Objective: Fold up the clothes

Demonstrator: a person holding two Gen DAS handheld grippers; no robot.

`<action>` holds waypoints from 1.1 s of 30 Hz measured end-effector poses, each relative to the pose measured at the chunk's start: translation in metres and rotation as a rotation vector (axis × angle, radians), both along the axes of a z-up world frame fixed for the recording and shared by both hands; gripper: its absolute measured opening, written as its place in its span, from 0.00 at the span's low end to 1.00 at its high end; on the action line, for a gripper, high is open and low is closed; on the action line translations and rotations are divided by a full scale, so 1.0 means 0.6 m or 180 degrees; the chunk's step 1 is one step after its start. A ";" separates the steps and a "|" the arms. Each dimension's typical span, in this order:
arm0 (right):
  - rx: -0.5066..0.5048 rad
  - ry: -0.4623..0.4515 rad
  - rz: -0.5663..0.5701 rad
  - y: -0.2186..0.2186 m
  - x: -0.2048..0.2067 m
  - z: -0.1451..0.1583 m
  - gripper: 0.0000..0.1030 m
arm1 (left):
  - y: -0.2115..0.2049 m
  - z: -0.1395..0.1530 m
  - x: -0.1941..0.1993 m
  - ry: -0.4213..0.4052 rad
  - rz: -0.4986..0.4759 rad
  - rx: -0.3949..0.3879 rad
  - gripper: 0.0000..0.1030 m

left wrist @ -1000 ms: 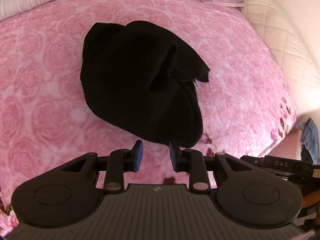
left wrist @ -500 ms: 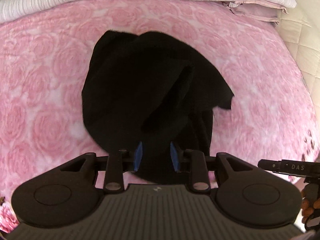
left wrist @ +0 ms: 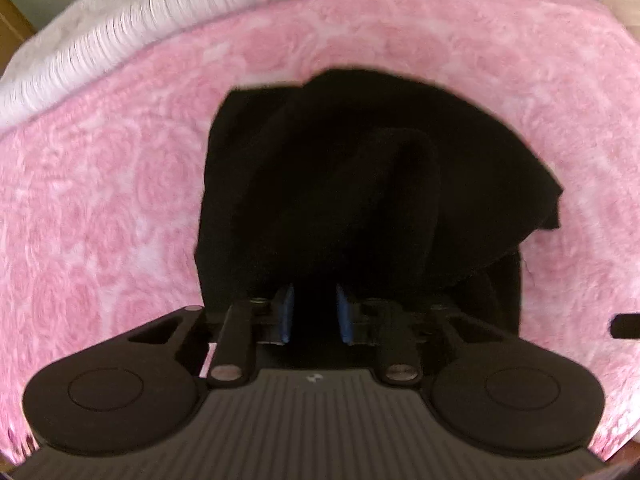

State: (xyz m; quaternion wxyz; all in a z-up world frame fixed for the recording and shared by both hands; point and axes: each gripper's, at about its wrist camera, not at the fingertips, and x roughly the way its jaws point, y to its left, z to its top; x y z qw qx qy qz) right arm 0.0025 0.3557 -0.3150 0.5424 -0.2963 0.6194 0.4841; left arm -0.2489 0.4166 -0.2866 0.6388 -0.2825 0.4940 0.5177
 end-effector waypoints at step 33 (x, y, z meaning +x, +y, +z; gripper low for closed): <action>-0.0159 -0.0110 0.0471 0.060 -0.171 -0.025 0.72 | -0.118 -0.027 -0.537 -0.0832 0.2338 -0.0324 0.10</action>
